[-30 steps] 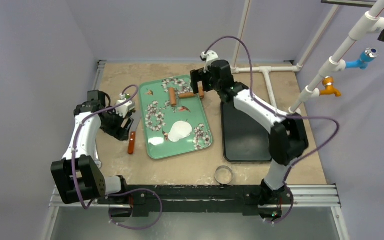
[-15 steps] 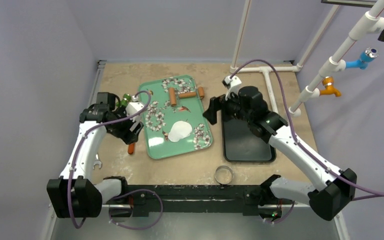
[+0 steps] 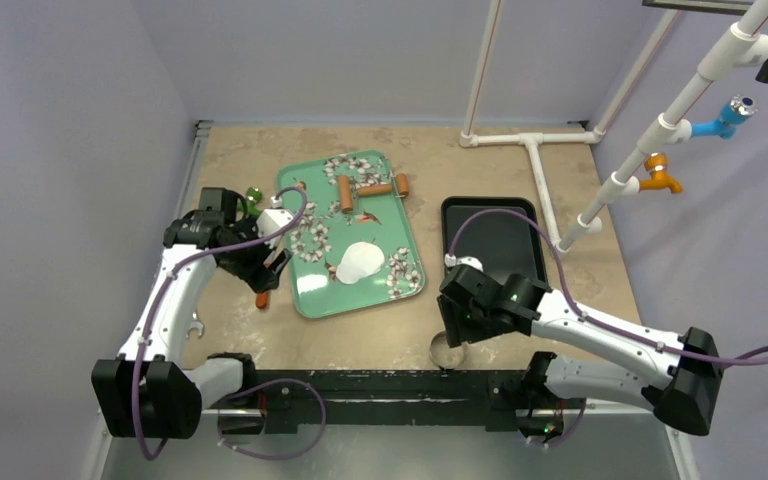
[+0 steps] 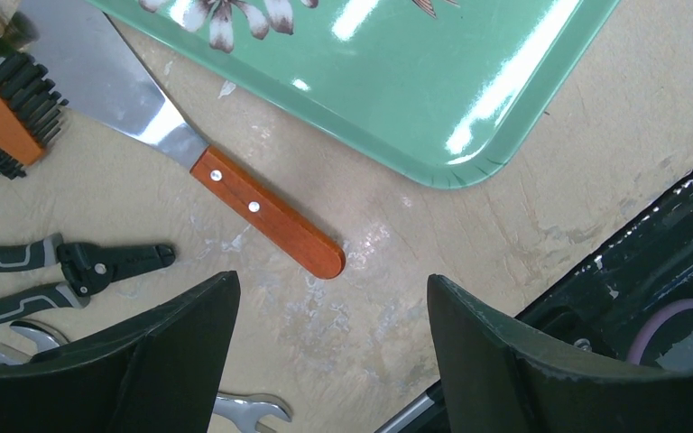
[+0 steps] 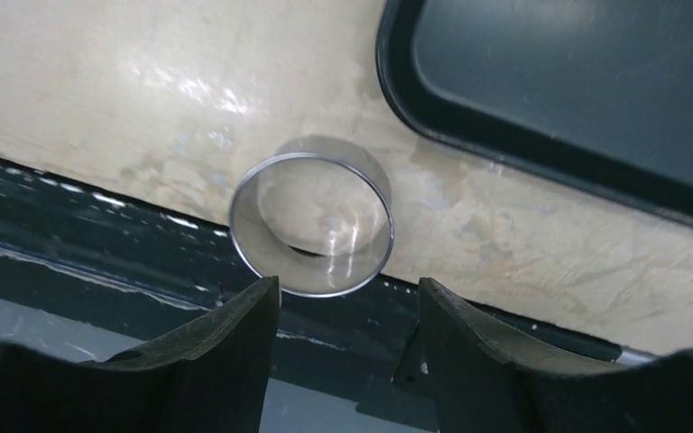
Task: Roll out the dumpling wrappers from the dough
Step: Pick up the dumpling mold from the center of the board.
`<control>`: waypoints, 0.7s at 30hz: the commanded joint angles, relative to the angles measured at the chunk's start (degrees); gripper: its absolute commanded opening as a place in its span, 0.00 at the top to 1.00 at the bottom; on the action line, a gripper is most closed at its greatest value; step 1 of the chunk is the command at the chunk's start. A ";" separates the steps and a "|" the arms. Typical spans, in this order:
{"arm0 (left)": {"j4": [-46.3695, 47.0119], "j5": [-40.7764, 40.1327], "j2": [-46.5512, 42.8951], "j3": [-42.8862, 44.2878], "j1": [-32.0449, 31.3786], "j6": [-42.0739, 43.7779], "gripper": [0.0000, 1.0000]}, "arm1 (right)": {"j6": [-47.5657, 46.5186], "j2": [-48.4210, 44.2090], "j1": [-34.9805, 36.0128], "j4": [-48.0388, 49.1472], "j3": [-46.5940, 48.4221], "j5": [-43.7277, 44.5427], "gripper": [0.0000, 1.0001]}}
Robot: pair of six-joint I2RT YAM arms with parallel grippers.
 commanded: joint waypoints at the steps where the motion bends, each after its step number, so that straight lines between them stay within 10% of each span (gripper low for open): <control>1: -0.31 0.05 -1.07 -0.63 -0.11 -0.94 0.24 | 7.56 -0.59 2.31 2.12 -5.87 -1.22 0.45; 18: -0.43 -0.56 -1.32 -0.39 -0.12 -0.72 0.24 | 10.61 6.29 2.50 12.68 -11.82 4.87 0.72; 21: -0.25 -0.64 -1.27 -0.56 -0.17 -0.58 0.24 | 10.68 7.15 2.73 12.50 -11.51 5.22 1.00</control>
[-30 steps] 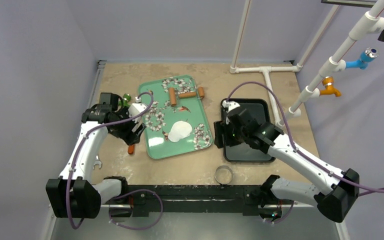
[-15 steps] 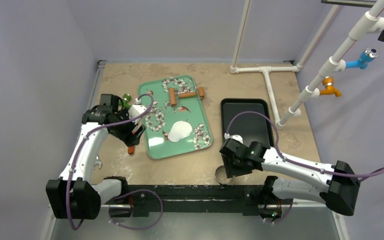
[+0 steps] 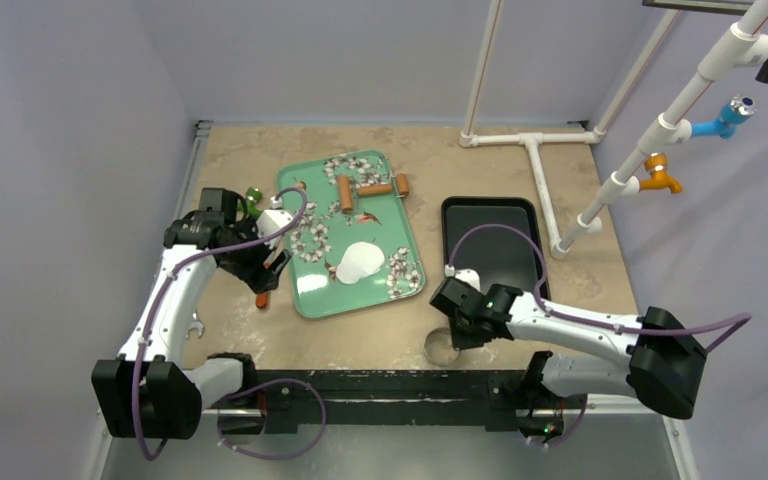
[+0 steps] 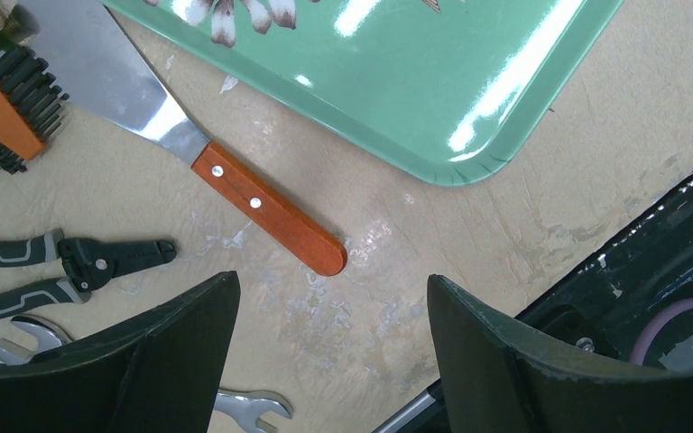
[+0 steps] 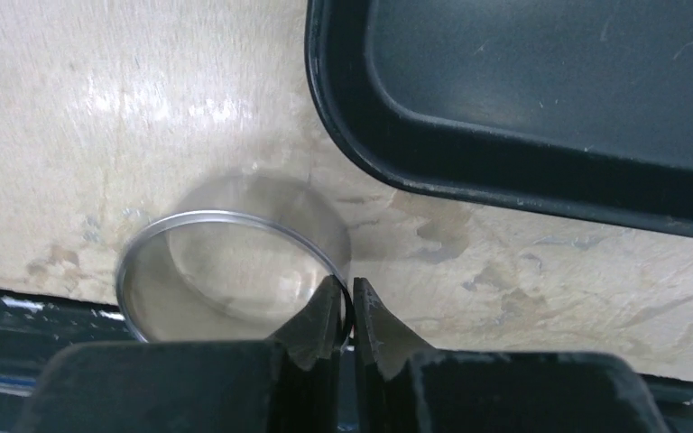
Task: Roll out the dumpling wrappers from the dough
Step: Pick up the dumpling mold from the center of the board, then press the dumpling wrapper on the work surface.
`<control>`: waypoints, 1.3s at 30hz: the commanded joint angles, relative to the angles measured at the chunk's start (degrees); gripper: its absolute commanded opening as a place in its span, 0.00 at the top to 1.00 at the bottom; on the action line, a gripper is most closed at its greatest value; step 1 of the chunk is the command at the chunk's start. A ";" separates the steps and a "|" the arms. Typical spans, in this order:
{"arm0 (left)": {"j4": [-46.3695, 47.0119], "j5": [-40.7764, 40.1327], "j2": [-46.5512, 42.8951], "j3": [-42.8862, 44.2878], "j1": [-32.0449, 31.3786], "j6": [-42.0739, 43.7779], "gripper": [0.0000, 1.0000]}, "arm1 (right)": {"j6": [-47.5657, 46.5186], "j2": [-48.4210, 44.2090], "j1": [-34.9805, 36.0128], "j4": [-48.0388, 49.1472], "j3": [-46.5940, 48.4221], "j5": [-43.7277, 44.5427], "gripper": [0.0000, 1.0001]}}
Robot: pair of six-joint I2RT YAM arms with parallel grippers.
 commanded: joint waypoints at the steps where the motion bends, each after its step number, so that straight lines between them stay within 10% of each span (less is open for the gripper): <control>1: -0.15 0.09 -1.20 -0.05 -0.07 -0.50 0.24 | 1.65 0.20 0.76 0.66 0.48 2.50 1.00; 10: -0.85 5.30 -1.16 1.17 -0.09 0.34 0.24 | -8.84 2.77 2.98 0.84 20.88 7.19 1.00; 21: 10.25 16.24 0.82 1.82 -1.84 -9.97 0.27 | -27.28 40.74 -1.05 3.36 57.65 8.50 1.00; 39: 35.12 16.68 2.79 -5.37 -5.62 -41.19 0.33 | -25.16 45.71 -5.96 7.53 60.05 -2.15 1.00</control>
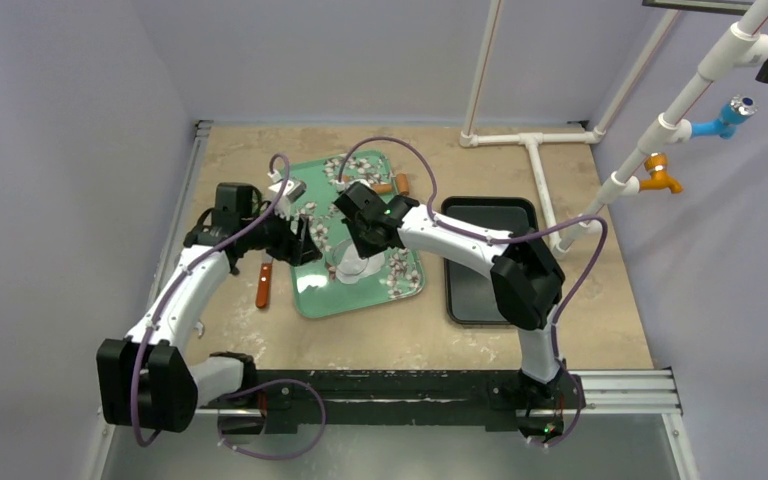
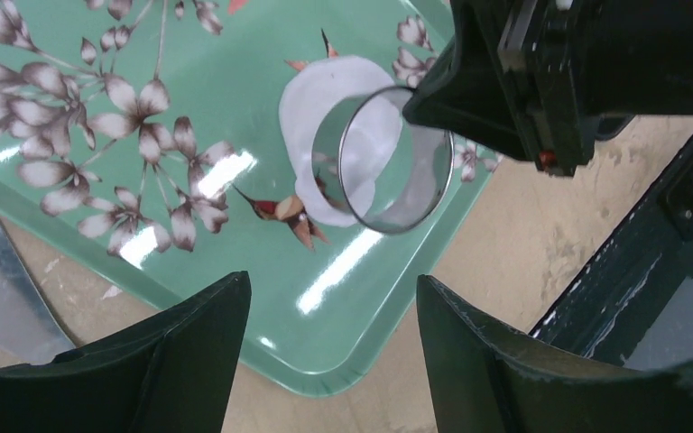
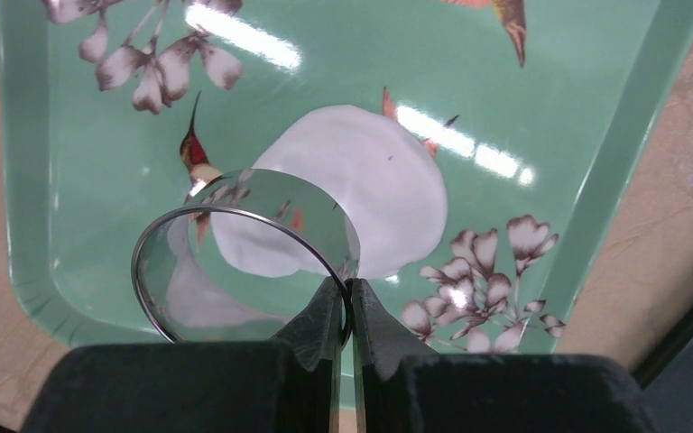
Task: Roll out the dumpling wrappers from the dough
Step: Press the dumpling wrapper on the work surface.
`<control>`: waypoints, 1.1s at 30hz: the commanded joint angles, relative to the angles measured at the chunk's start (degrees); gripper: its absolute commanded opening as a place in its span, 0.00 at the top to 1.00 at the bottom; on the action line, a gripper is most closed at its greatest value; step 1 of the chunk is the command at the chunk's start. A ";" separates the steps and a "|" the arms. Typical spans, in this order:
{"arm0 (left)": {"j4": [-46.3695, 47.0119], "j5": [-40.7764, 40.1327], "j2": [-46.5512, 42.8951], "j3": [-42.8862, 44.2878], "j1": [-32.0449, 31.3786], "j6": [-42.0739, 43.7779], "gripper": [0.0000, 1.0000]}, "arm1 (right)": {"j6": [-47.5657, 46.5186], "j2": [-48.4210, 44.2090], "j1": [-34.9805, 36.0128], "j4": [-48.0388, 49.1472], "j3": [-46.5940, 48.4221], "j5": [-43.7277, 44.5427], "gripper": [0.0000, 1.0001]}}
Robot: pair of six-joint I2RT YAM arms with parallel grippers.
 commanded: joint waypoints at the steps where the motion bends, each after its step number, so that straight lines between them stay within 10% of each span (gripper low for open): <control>1: 8.35 -0.66 1.35 1.07 -1.56 -11.14 0.33 | 0.25 -0.70 -0.77 0.41 3.25 -4.23 1.00; 33: 16.38 -10.58 16.08 -0.69 -10.31 -14.93 0.46 | 3.91 1.69 -1.78 -0.62 1.99 -3.61 1.00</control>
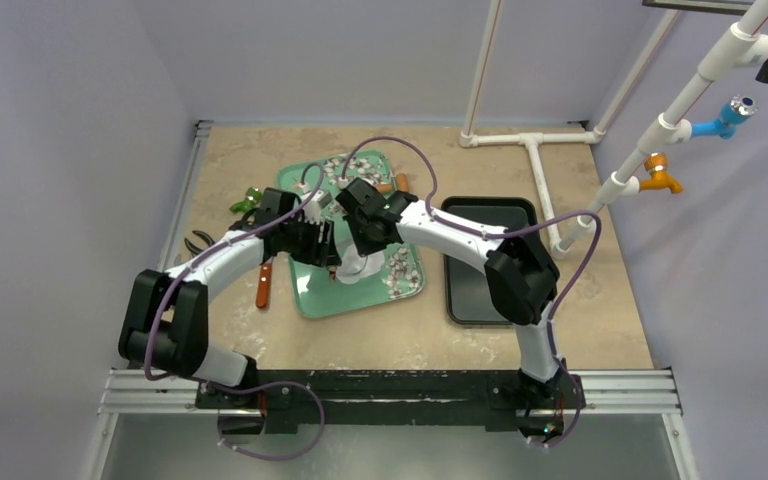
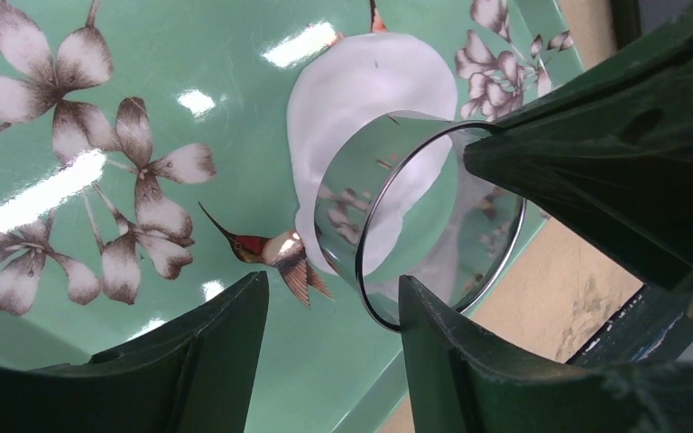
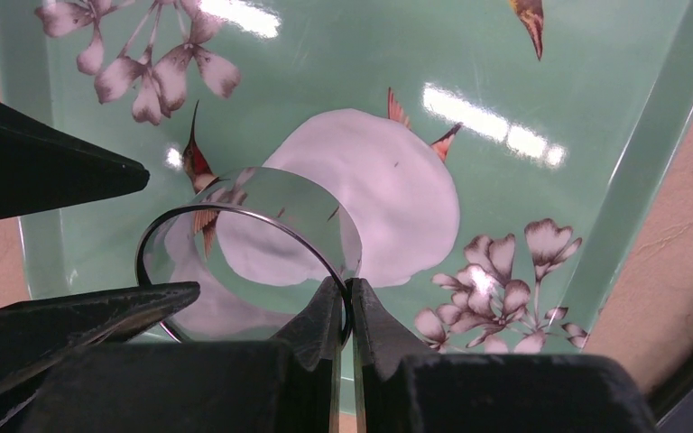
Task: Roll out the dumpling wrappers from the dough
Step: Press the dumpling wrapper on the work surface.
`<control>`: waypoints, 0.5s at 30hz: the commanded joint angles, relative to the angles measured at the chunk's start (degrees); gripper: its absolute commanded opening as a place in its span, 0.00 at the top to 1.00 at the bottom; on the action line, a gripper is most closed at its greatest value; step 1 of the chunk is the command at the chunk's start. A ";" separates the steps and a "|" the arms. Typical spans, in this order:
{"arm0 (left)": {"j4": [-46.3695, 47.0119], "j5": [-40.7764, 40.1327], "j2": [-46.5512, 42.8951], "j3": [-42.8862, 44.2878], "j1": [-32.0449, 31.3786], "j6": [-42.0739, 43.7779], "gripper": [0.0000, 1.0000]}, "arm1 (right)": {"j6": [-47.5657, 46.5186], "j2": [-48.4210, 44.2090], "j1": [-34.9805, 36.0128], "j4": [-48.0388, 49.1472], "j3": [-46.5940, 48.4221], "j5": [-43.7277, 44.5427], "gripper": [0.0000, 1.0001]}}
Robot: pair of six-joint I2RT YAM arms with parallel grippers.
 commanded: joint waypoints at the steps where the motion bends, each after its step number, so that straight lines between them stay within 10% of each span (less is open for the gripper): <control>1: 1.74 -1.09 0.76 2.06 -0.61 0.24 0.47 | 1.46 -0.56 -0.27 0.42 0.03 0.70 1.00; 6: 2.69 -1.62 -0.70 2.35 -0.90 1.19 0.64 | 1.65 -0.07 -0.48 0.61 0.22 -0.87 1.00; 10: 1.60 0.00 0.23 3.14 -1.71 1.91 0.98 | 1.82 0.11 -0.51 -0.67 0.69 1.18 1.00; 15: -0.89 3.85 2.69 5.01 -2.44 1.95 1.00 | 1.30 0.79 -0.91 -1.23 1.02 1.05 1.00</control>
